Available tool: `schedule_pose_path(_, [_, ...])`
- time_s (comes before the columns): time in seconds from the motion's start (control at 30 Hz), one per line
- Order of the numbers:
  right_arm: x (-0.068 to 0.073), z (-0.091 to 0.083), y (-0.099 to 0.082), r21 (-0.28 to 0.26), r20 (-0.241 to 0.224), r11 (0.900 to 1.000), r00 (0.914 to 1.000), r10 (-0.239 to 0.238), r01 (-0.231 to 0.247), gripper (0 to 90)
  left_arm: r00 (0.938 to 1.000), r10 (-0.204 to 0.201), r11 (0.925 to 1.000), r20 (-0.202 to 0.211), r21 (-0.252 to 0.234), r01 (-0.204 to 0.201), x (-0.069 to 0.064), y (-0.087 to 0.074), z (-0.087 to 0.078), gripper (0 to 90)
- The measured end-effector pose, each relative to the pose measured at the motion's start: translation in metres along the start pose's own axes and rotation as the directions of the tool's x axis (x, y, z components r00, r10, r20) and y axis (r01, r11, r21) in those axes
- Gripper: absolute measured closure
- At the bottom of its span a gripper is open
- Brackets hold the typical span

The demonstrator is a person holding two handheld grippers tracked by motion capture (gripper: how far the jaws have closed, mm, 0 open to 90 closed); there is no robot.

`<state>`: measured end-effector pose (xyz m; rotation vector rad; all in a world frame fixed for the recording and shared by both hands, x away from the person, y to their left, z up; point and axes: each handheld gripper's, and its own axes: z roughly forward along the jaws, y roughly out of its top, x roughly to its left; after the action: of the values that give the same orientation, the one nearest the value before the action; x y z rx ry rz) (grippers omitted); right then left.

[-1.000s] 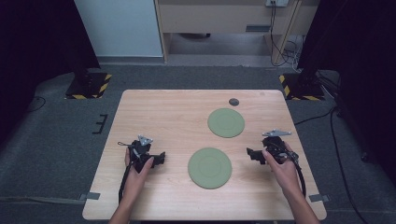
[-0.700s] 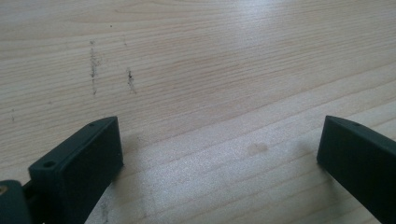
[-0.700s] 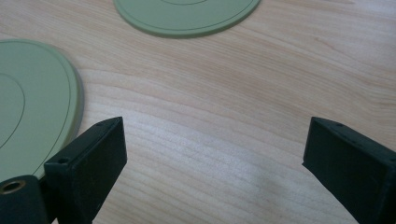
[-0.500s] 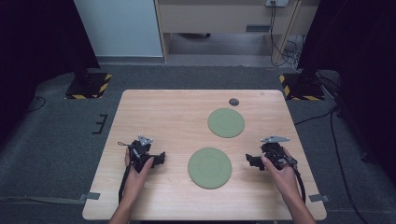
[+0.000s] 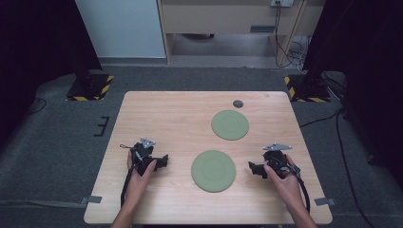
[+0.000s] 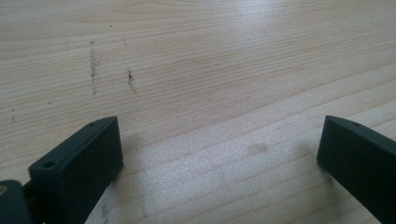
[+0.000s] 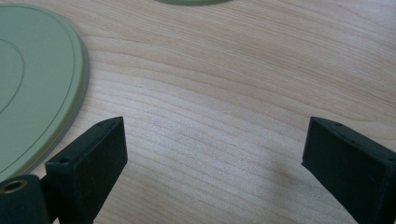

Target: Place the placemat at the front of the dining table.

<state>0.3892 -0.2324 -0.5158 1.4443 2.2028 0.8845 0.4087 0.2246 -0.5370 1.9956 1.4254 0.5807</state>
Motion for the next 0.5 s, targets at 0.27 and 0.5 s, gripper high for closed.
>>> schedule_pose_path(0.27, [0.010, 0.012, -0.001, -0.009, 0.019, 1.0000, 0.9998, -0.005, 0.005, 6.2, 1.0000, 0.000, 1.0000, 0.000, 0.000, 0.000, 0.000, 0.000, 0.000, 0.0])
schedule_pose_path(0.5, [0.016, 0.022, -0.004, -0.018, 0.049, 0.9996, 0.9986, -0.021, 0.022, 5.8, 1.0000, 0.000, 1.0000, 0.000, 0.000, 0.000, 0.000, 0.000, 0.000, 0.0])
